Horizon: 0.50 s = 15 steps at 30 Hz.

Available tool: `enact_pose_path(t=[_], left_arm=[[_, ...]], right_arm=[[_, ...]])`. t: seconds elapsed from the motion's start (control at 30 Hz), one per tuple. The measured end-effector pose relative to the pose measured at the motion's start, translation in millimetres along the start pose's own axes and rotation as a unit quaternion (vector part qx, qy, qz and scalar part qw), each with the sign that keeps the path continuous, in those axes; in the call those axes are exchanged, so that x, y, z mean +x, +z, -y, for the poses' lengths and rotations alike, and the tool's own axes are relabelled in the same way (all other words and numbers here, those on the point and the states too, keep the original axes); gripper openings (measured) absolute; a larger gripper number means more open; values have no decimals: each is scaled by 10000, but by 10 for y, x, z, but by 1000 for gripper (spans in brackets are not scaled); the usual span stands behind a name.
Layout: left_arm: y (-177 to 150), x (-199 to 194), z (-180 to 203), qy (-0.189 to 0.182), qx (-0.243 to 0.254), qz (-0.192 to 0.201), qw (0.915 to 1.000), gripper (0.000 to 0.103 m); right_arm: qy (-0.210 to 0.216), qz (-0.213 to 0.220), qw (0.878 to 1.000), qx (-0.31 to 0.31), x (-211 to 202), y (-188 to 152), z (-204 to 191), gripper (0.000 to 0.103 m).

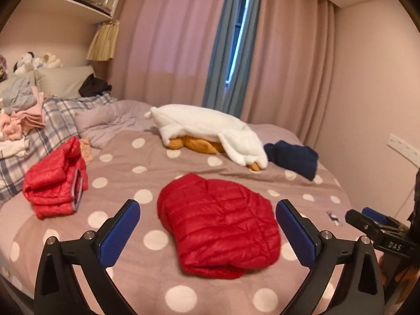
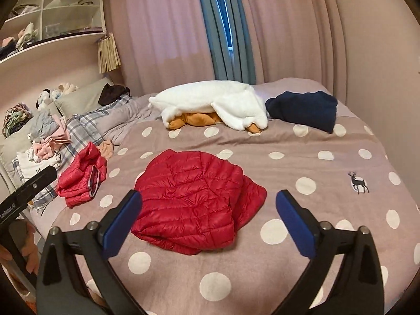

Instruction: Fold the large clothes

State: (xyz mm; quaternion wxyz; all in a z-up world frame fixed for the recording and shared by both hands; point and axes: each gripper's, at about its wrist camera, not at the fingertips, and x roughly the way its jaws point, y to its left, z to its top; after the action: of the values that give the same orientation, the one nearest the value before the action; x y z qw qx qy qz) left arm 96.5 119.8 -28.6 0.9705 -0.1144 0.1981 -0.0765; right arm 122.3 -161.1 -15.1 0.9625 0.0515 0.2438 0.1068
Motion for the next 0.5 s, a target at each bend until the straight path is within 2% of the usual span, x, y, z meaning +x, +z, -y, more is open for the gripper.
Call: enact_pose_path(t=[0.13,0.33,0.5], left_arm=[[-19,-40,18,-103,12,-129,9999,102],[-66,-181,56,-2,28,-2,10000,102],[-51,-266,140,37,281,26,9996,102]], right_arm=[[-97,-5,9999,-54,-97,-44,-16,103],[-137,20,9998,-121,-235,-114,-52,103],[-163,105,9997,-135,-343,-118,-76,103]])
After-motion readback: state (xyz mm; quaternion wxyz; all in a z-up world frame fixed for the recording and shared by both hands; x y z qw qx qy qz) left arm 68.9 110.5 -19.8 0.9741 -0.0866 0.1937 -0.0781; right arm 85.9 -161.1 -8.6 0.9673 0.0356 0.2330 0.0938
